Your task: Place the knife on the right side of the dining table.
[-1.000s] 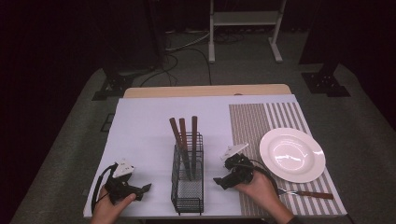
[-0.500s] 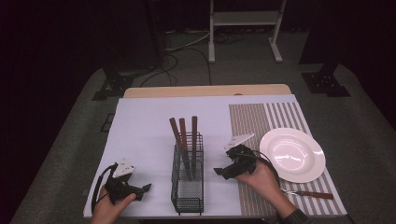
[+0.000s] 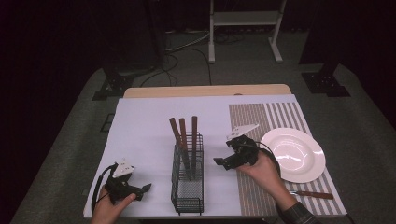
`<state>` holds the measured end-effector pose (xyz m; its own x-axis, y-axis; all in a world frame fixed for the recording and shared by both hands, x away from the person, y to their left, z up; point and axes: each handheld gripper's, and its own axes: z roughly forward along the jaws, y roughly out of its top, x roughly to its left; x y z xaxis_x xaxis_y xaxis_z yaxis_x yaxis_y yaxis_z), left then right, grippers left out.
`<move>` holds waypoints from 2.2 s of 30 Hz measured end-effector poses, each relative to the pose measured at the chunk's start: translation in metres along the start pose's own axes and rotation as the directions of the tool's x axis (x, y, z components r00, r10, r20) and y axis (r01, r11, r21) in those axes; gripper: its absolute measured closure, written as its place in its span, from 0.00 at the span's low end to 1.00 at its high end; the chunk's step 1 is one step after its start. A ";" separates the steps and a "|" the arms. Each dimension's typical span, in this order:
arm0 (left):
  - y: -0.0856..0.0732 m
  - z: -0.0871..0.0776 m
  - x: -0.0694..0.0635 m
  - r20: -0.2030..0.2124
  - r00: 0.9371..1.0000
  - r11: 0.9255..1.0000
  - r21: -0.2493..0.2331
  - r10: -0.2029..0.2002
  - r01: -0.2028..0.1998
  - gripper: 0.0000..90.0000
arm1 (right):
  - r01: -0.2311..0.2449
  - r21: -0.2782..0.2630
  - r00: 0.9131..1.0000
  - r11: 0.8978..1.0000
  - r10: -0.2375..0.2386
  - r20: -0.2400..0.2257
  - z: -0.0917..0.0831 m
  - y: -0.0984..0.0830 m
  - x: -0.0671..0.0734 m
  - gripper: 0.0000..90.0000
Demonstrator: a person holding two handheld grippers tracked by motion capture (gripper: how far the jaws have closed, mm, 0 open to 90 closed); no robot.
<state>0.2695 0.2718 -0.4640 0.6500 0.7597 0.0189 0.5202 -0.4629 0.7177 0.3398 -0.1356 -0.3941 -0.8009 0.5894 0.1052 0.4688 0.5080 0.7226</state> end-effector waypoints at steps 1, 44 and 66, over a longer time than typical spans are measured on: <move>0.000 0.000 0.000 0.000 1.000 1.000 0.001 0.000 0.000 0.00 | 0.000 -0.005 1.000 1.000 0.000 0.001 -0.001 0.002 0.000 0.17; 0.000 0.000 0.000 0.000 1.000 1.000 -0.001 0.000 0.000 0.00 | -0.006 -0.194 1.000 0.981 0.002 -0.024 -0.042 0.052 -0.007 0.17; 0.000 0.000 0.000 -0.002 1.000 1.000 -0.002 0.002 -0.002 0.00 | -0.003 -0.233 0.996 0.973 -0.018 -0.087 -0.023 0.078 0.004 0.21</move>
<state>0.2695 0.2718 -0.4641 0.6497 0.7599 0.0220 0.5177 -0.4634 0.7192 0.3644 -0.1073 -0.3217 -0.8388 0.5230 0.1512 0.3714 0.3466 0.8614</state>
